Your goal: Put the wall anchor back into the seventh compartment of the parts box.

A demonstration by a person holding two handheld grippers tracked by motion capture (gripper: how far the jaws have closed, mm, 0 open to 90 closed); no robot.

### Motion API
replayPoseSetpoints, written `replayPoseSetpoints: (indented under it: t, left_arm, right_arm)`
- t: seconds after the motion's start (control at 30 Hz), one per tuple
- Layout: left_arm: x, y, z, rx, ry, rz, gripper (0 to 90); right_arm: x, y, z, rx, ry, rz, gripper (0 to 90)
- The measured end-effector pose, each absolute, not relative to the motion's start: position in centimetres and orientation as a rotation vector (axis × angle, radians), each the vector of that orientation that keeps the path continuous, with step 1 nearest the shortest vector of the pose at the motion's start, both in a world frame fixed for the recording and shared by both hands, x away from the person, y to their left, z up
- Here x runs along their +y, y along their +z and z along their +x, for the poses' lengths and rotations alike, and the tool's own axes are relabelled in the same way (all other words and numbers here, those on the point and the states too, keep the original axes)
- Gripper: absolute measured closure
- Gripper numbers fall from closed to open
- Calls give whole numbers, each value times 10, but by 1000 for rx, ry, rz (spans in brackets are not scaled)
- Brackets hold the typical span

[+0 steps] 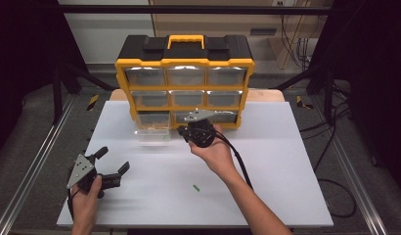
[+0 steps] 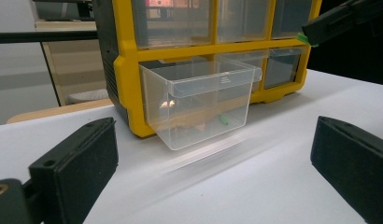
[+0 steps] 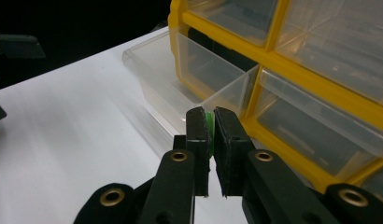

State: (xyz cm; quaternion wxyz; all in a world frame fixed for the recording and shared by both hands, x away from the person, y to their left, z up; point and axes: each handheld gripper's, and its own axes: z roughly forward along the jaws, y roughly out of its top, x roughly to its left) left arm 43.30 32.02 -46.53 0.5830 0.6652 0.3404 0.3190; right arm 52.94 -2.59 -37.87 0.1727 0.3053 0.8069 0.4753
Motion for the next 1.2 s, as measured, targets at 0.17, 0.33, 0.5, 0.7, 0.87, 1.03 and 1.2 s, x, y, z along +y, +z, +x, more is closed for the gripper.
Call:
replayPoseSetpoints:
  t: [0.17, 0.33, 0.5, 0.7, 0.87, 1.03, 1.2]
  left_arm:
    - [321, -465, 433, 796, 745, 1552, 8]
    - [321, -465, 433, 796, 744, 1550, 8]
    - [321, -465, 433, 797, 745, 1549, 8]
    - [322, -465, 433, 797, 745, 1548, 8]
    - [323, -465, 433, 799, 745, 1547, 8]
    - [323, -465, 433, 800, 746, 1545, 9]
    - [323, -465, 433, 801, 746, 1546, 9]
  right_arm:
    - [-20, -376, 536, 2279, 1366, 865, 849]
    - [-11, -371, 545, 2269, 1371, 861, 849]
    - [-7, -370, 550, 2266, 1375, 866, 849]
    - [0, -367, 558, 2263, 1373, 859, 849]
    - [4, -365, 563, 2261, 1372, 860, 849]
    - [9, -362, 568, 2258, 1377, 858, 849]
    - [16, -359, 574, 2260, 1372, 846, 849]
